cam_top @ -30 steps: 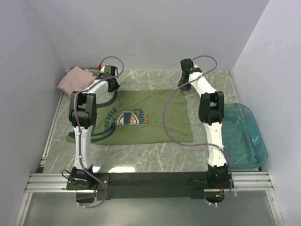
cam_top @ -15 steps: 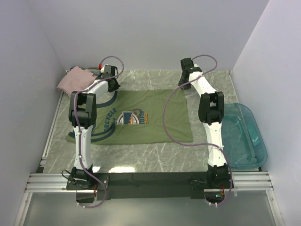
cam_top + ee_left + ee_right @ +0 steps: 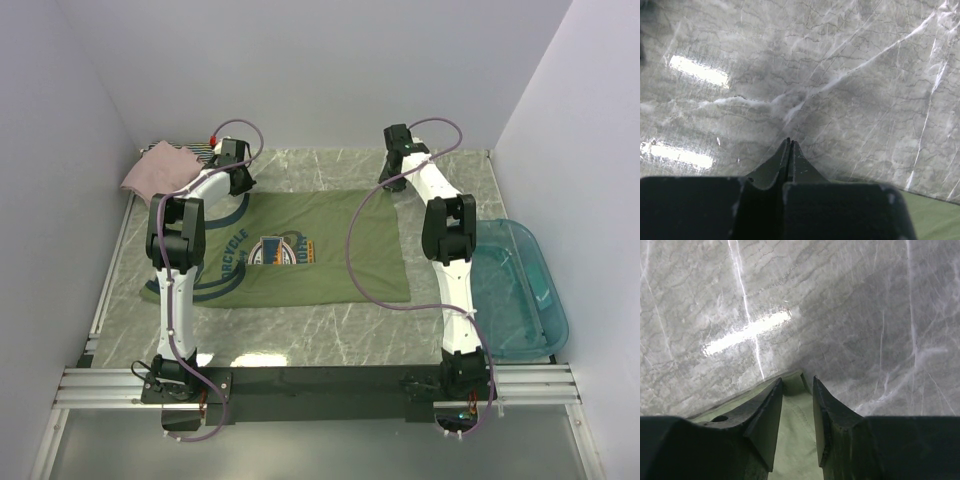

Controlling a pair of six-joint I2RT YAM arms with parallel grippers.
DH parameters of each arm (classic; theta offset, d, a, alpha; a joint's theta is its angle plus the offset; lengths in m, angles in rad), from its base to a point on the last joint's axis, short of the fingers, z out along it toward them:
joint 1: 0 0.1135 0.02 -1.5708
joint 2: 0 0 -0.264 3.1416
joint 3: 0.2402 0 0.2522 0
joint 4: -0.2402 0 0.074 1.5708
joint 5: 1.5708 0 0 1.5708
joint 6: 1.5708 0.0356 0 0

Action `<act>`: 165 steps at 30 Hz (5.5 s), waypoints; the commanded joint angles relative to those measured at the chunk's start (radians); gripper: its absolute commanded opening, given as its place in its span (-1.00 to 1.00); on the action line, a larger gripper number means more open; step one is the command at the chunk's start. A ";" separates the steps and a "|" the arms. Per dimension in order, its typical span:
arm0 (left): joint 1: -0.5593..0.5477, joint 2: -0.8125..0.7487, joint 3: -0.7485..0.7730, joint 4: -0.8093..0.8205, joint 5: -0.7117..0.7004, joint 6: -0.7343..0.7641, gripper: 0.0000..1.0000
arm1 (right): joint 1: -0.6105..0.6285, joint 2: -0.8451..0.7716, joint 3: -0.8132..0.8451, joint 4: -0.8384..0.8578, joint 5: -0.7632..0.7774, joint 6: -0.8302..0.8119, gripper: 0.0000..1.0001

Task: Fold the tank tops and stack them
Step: Fold the tank top

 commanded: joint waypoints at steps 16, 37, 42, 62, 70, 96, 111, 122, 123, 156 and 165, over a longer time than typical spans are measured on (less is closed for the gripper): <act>0.007 -0.059 0.008 0.031 0.017 0.003 -0.99 | -0.006 -0.011 -0.025 -0.001 0.005 0.056 -0.42; 0.019 -0.205 -0.158 0.224 -0.036 -0.036 -0.99 | -0.006 -0.274 -0.346 0.344 0.030 -0.007 -0.88; 0.023 -0.199 -0.144 0.198 -0.007 -0.036 -0.99 | -0.006 -0.324 -0.417 0.415 0.011 -0.018 -0.88; 0.042 -0.098 -0.081 0.014 0.152 -0.121 -0.20 | -0.004 -0.251 -0.352 0.349 0.010 -0.012 -0.88; 0.042 -0.079 -0.082 0.029 0.163 -0.125 -0.24 | -0.004 -0.246 -0.354 0.351 0.013 -0.012 -0.88; 0.043 -0.082 -0.072 0.097 0.183 -0.132 -0.99 | -0.006 -0.275 -0.392 0.380 0.016 -0.013 -0.90; 0.043 -0.282 -0.346 0.327 0.076 -0.146 -0.99 | -0.007 -0.432 -0.581 0.492 -0.006 0.016 -0.98; 0.043 -0.443 -0.547 0.437 0.068 -0.160 -0.99 | -0.007 -0.596 -0.821 0.570 -0.021 0.060 -0.99; 0.042 -0.457 -0.568 0.448 0.069 -0.166 -0.99 | -0.007 -0.617 -0.837 0.571 -0.021 0.067 -0.99; -0.055 -0.802 -1.067 0.554 -0.047 -0.235 -0.99 | -0.003 -0.952 -1.368 0.668 -0.021 0.185 -0.99; -0.058 -0.829 -1.127 0.548 -0.041 -0.253 -0.99 | -0.003 -0.984 -1.432 0.683 -0.029 0.194 -0.99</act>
